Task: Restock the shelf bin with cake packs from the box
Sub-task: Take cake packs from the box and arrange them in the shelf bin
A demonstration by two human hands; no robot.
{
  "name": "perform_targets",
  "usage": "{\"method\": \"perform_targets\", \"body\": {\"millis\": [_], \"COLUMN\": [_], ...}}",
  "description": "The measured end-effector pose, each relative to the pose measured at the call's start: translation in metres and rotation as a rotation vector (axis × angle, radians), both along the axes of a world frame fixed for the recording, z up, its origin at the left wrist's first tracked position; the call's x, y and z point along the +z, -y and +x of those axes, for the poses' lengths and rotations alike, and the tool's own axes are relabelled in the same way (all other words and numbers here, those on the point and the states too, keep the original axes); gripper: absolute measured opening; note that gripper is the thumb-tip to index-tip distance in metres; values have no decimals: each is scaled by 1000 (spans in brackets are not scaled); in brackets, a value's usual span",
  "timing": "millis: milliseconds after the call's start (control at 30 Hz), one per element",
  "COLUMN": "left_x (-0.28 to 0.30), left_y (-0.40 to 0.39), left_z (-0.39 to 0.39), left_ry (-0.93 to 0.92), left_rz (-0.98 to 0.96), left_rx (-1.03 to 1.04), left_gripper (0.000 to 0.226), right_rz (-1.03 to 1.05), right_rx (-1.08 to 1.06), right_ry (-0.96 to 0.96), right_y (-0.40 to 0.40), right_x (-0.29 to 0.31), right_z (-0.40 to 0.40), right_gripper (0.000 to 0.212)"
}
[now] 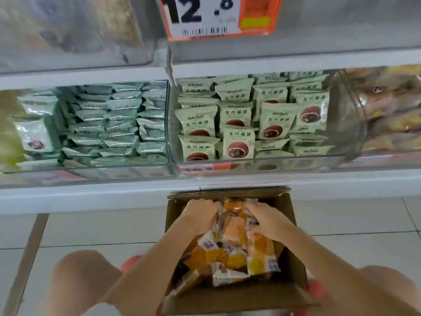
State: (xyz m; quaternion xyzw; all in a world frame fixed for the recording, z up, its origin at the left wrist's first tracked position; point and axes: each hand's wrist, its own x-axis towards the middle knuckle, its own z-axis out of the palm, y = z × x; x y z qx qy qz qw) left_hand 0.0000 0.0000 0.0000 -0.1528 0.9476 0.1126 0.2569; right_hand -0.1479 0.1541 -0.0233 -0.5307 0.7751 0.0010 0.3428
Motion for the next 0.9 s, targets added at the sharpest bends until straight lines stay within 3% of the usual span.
{"method": "perform_targets", "body": {"millis": [100, 233, 333, 467, 600, 767, 833, 900], "left_x": [-52, -97, -98, -86, -68, -27, -7, 14], "left_y": [-1, -12, -25, -55, -68, -84, -80, -76], "left_z": [-5, -8, -3, 25, 39, 55, 56, 54], "left_ry": [-53, -83, -205, -389, -416, -349, -384, -401], "left_rz": [-2, -46, -149, -226, 97, 698, 834, 941], "left_rx": [-2, 21, 76, 67, 170, 493, 504, 478], "left_gripper": [24, 32, 36, 32, 40, 79, 67, 37], "right_rz": [149, 247, 132, 167, 39, -303, -395, -495], "right_rx": [142, 61, -87, -180, -243, -249, -204, -235], "right_ry": [-64, -28, 11, 51, 44, 240, 311, 301], "right_y": [2, -10, -23, -56, -78, -62, -49, -38], "right_x": [-45, -83, -87, -81, -59, 15, 44, 68], "right_z": [-8, -11, -6, 16, 21, 37, 44, 46], "right_gripper": [78, 101, 95, 79, 31, 34, 31, 28]}}
